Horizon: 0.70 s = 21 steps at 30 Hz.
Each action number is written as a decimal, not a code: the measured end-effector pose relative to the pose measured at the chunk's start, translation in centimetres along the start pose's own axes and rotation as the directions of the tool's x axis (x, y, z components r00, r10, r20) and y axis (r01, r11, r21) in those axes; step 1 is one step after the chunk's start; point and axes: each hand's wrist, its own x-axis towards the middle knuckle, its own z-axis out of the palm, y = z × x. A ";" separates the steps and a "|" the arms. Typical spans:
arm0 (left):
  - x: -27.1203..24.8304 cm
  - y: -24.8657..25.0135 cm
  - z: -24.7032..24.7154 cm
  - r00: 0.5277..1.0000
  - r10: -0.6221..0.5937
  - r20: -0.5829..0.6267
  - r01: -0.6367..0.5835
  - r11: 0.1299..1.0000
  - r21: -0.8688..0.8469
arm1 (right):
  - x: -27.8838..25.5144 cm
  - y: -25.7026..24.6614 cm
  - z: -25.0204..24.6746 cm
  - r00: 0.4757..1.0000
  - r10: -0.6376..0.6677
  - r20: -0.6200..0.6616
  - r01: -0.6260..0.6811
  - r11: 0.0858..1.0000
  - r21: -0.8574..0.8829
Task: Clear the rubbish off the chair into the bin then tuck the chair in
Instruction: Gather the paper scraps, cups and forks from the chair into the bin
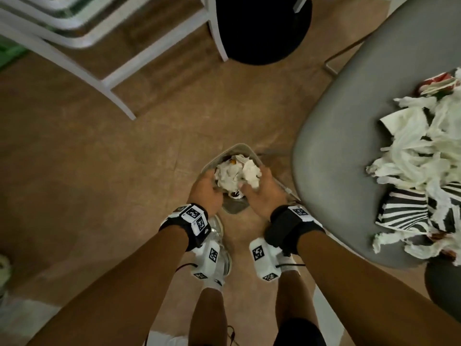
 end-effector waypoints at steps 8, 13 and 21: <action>0.3 2.6 -3.9 0.996 0.023 -0.085 -0.017 0.998 0.069 | 0.7 -0.9 -1.8 0.983 0.048 0.176 -0.007 0.974 -0.225; 1.1 7.1 -3.4 0.994 0.047 -0.103 -0.040 0.997 0.064 | 0.8 -1.1 -4.7 0.981 0.010 0.191 0.008 0.995 -0.095; 1.7 12.4 -2.4 0.986 0.120 -0.118 -0.099 0.980 0.172 | 1.0 -1.0 -6.5 0.973 -0.050 0.226 0.052 0.999 -0.005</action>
